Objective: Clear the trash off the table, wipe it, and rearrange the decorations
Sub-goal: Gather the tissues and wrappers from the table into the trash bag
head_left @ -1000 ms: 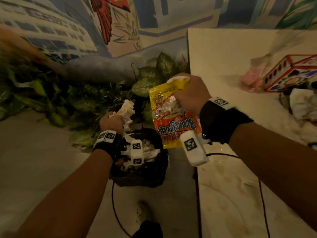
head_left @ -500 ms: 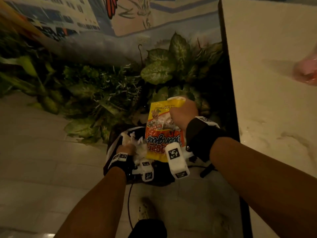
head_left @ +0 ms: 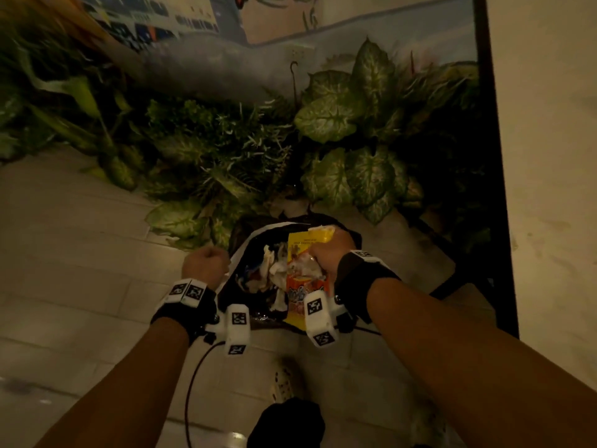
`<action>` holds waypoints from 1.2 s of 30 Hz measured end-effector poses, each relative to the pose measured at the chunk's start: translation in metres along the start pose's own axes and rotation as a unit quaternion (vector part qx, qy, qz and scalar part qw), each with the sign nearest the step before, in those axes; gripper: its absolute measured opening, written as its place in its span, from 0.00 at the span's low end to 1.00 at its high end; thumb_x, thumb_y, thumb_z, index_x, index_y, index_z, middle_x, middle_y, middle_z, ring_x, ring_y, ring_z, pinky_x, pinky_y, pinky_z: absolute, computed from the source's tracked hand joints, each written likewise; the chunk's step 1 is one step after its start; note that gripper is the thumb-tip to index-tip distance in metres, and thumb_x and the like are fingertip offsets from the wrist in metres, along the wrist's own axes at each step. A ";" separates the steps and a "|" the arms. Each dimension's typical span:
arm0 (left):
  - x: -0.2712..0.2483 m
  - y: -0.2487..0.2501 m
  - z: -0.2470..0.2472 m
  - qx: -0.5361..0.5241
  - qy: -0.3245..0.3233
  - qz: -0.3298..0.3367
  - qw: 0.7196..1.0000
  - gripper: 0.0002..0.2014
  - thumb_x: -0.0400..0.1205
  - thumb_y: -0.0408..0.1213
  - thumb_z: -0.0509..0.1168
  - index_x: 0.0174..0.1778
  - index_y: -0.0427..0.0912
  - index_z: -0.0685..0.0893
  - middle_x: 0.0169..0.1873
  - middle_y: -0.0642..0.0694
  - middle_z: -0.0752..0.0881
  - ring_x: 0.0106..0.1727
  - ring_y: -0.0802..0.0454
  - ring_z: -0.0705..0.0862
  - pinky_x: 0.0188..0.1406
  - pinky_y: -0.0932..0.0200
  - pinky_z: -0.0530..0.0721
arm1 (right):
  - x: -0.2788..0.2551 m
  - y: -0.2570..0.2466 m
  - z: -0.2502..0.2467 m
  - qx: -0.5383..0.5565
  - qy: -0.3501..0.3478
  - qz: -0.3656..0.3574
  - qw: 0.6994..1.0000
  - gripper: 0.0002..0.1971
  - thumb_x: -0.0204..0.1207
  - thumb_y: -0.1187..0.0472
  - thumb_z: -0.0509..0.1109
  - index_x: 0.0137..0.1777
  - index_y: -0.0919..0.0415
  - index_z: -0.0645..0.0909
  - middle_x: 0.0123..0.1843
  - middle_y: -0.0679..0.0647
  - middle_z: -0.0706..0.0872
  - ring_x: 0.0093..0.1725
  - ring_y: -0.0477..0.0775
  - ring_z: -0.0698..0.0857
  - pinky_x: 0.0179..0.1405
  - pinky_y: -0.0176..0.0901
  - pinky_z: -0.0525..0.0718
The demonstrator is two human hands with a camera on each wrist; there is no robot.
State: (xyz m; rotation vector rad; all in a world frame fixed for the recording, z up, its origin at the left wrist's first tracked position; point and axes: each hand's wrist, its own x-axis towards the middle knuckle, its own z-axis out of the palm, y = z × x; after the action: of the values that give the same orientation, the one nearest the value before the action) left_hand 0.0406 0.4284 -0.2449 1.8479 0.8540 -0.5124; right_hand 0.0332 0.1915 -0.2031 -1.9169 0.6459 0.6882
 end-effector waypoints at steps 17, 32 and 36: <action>-0.126 0.120 0.031 0.077 -0.025 0.162 0.984 0.05 0.72 0.35 0.69 0.35 0.50 0.86 0.40 0.43 0.89 0.46 0.42 0.87 0.53 0.38 0.87 | -0.104 -0.061 -0.136 -0.165 -0.062 -0.187 0.967 0.15 0.77 0.55 0.71 0.62 0.58 0.83 0.60 0.53 0.85 0.58 0.54 0.84 0.56 0.45 0.83; -0.359 0.219 0.211 0.287 -0.164 0.393 0.858 0.07 0.77 0.36 0.71 0.49 0.42 0.86 0.41 0.49 0.86 0.43 0.51 0.84 0.45 0.56 0.82 | -0.255 0.079 -0.469 -0.349 0.063 -0.171 0.919 0.13 0.76 0.49 0.71 0.58 0.49 0.80 0.54 0.45 0.85 0.49 0.45 0.82 0.51 0.39 0.78; -0.396 0.199 0.248 0.381 -0.205 0.367 0.824 0.18 0.77 0.44 0.72 0.62 0.50 0.81 0.59 0.51 0.83 0.49 0.51 0.82 0.45 0.56 0.80 | -0.272 0.109 -0.499 -0.369 0.028 -0.161 0.915 0.17 0.76 0.48 0.71 0.63 0.51 0.80 0.60 0.45 0.84 0.52 0.46 0.82 0.50 0.38 0.76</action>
State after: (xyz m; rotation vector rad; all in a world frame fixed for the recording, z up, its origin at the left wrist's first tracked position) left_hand -0.0650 0.0225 0.0414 2.4379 -0.4651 -0.7602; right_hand -0.1387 -0.2648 0.1088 -2.6656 0.0697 0.7221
